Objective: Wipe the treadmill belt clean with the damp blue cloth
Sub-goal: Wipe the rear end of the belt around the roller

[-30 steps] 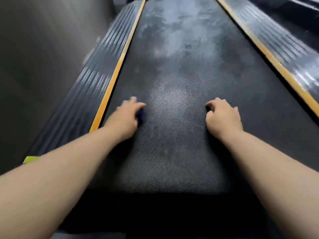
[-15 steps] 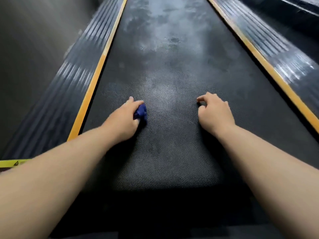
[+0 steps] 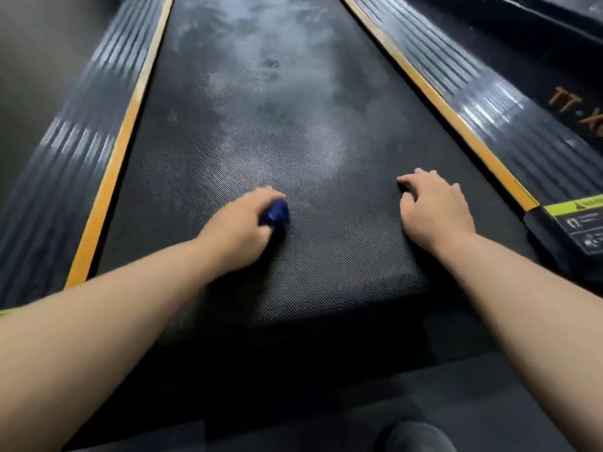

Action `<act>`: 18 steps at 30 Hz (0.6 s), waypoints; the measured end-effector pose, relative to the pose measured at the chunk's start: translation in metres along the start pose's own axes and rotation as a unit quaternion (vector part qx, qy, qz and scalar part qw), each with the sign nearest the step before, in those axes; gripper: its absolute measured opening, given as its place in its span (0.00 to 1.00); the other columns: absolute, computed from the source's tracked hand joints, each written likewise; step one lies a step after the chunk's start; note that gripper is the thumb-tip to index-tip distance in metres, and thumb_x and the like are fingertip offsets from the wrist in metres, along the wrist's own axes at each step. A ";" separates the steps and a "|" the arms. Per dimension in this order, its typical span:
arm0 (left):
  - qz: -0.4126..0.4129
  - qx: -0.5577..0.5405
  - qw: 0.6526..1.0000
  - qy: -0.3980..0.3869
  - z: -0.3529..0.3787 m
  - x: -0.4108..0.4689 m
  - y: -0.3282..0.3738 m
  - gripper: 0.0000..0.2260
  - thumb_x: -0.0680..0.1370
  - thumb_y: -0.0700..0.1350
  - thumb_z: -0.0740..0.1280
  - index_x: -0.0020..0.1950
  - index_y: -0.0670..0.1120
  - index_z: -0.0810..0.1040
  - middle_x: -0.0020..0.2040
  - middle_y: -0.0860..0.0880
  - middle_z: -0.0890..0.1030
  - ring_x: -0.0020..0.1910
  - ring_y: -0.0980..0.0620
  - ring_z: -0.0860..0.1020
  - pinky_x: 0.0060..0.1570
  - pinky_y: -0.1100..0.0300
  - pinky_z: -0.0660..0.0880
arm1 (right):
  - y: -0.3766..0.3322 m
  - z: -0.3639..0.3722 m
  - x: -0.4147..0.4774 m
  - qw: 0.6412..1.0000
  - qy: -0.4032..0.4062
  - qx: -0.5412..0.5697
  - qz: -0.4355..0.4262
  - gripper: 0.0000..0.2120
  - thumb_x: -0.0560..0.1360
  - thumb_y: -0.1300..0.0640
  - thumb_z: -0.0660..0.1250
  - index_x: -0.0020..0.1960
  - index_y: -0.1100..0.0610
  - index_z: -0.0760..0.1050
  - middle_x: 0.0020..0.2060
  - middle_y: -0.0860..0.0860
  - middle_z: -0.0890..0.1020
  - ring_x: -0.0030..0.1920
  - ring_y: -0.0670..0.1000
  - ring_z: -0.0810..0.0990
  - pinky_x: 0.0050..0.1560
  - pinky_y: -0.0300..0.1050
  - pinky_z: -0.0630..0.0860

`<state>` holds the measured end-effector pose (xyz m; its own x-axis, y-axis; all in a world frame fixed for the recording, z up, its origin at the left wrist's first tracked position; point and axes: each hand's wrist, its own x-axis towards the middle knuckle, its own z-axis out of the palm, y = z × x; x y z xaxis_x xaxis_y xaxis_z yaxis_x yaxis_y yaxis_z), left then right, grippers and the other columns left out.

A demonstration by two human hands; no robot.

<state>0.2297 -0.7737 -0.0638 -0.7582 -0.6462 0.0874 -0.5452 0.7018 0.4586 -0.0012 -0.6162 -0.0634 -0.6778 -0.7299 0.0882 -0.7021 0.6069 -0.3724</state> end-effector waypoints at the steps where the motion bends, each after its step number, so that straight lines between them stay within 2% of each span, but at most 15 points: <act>1: 0.055 -0.013 0.998 -0.033 0.005 -0.018 0.012 0.23 0.73 0.36 0.66 0.67 0.51 0.73 0.70 0.53 0.70 0.71 0.54 0.65 0.67 0.68 0.55 | 0.002 0.000 -0.001 1.000 0.001 -0.003 -0.003 0.18 0.76 0.59 0.57 0.64 0.53 0.74 0.70 0.55 0.69 0.72 0.56 0.62 0.73 0.59 0.52; 3: 0.139 -0.041 0.986 -0.080 0.007 -0.047 0.022 0.25 0.73 0.36 0.67 0.69 0.50 0.72 0.71 0.57 0.65 0.72 0.60 0.60 0.71 0.67 0.52 | 0.001 -0.001 -0.002 1.000 -0.005 -0.007 -0.008 0.18 0.76 0.60 0.57 0.64 0.53 0.74 0.70 0.55 0.69 0.73 0.56 0.62 0.73 0.59 0.52; 5: 0.174 -0.032 0.979 -0.100 0.001 -0.038 0.012 0.24 0.73 0.37 0.66 0.68 0.50 0.71 0.70 0.58 0.66 0.71 0.61 0.61 0.71 0.65 0.55 | 0.001 -0.005 -0.002 1.000 -0.011 -0.006 -0.006 0.19 0.76 0.60 0.56 0.65 0.53 0.74 0.71 0.54 0.69 0.73 0.56 0.61 0.73 0.59 0.51; 7: 0.116 -0.011 0.991 -0.070 -0.001 -0.003 -0.001 0.22 0.73 0.37 0.65 0.66 0.53 0.72 0.67 0.56 0.72 0.69 0.57 0.67 0.68 0.60 0.62 | 0.002 -0.011 -0.002 1.000 -0.017 -0.003 -0.002 0.20 0.76 0.59 0.56 0.67 0.52 0.72 0.72 0.53 0.66 0.74 0.55 0.59 0.74 0.57 0.49; 9: -0.010 -0.007 1.000 -0.004 -0.002 0.035 -0.007 0.18 0.73 0.39 0.64 0.61 0.54 0.73 0.61 0.53 0.76 0.62 0.49 0.74 0.63 0.57 0.67 | 0.004 -0.013 -0.004 1.000 -0.021 -0.006 0.003 0.21 0.76 0.59 0.56 0.68 0.51 0.71 0.73 0.53 0.65 0.75 0.54 0.58 0.74 0.57 0.49; 10: -0.052 -0.010 0.998 0.022 0.002 0.044 -0.004 0.17 0.73 0.40 0.63 0.60 0.54 0.74 0.59 0.52 0.77 0.60 0.48 0.74 0.62 0.56 0.68 | 0.006 -0.013 -0.006 1.000 -0.020 -0.004 0.007 0.21 0.76 0.59 0.56 0.68 0.51 0.72 0.72 0.53 0.66 0.74 0.54 0.59 0.74 0.57 0.49; 11: -0.060 -0.010 0.997 0.036 0.007 0.046 0.004 0.18 0.73 0.40 0.62 0.60 0.54 0.74 0.60 0.51 0.77 0.61 0.48 0.74 0.62 0.56 0.68 | 0.007 -0.013 -0.007 1.000 -0.018 -0.004 0.008 0.20 0.76 0.59 0.56 0.67 0.52 0.72 0.71 0.53 0.68 0.74 0.54 0.60 0.73 0.57 0.50; 13: -0.005 -0.012 1.000 -0.001 0.021 0.022 0.028 0.21 0.72 0.38 0.63 0.64 0.53 0.73 0.65 0.52 0.74 0.66 0.50 0.71 0.67 0.58 0.64 | 0.009 -0.010 -0.012 1.000 -0.013 -0.008 0.006 0.20 0.76 0.59 0.55 0.66 0.52 0.73 0.68 0.53 0.71 0.72 0.54 0.63 0.73 0.58 0.52; 15: 0.114 -0.036 0.991 -0.063 0.033 -0.021 0.048 0.23 0.72 0.39 0.63 0.67 0.51 0.72 0.71 0.54 0.68 0.72 0.55 0.63 0.72 0.60 0.56 | 0.011 -0.008 -0.016 1.000 -0.009 -0.009 0.000 0.19 0.77 0.58 0.55 0.67 0.52 0.72 0.67 0.53 0.71 0.71 0.54 0.63 0.72 0.58 0.53; 16: 0.156 -0.046 0.982 -0.095 0.033 -0.039 0.055 0.24 0.72 0.41 0.62 0.68 0.50 0.72 0.71 0.56 0.65 0.72 0.58 0.61 0.73 0.63 0.53 | 0.011 -0.008 -0.016 1.000 -0.010 -0.009 -0.001 0.19 0.78 0.58 0.55 0.67 0.53 0.71 0.68 0.53 0.70 0.71 0.55 0.63 0.72 0.58 0.52; 18: 0.202 -0.046 0.969 -0.138 0.025 -0.042 0.053 0.25 0.71 0.43 0.61 0.68 0.50 0.72 0.71 0.56 0.65 0.72 0.61 0.60 0.72 0.65 0.53 | 0.013 -0.009 -0.016 1.000 -0.021 -0.013 -0.001 0.20 0.78 0.58 0.55 0.68 0.52 0.70 0.70 0.53 0.68 0.73 0.55 0.61 0.73 0.58 0.51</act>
<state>0.2237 -0.7015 -0.0653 -0.9764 -0.2117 0.0424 -0.1604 0.8428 0.5138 -0.0014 -0.5936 -0.0611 -0.6676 -0.7429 0.0490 -0.7086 0.6137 -0.3482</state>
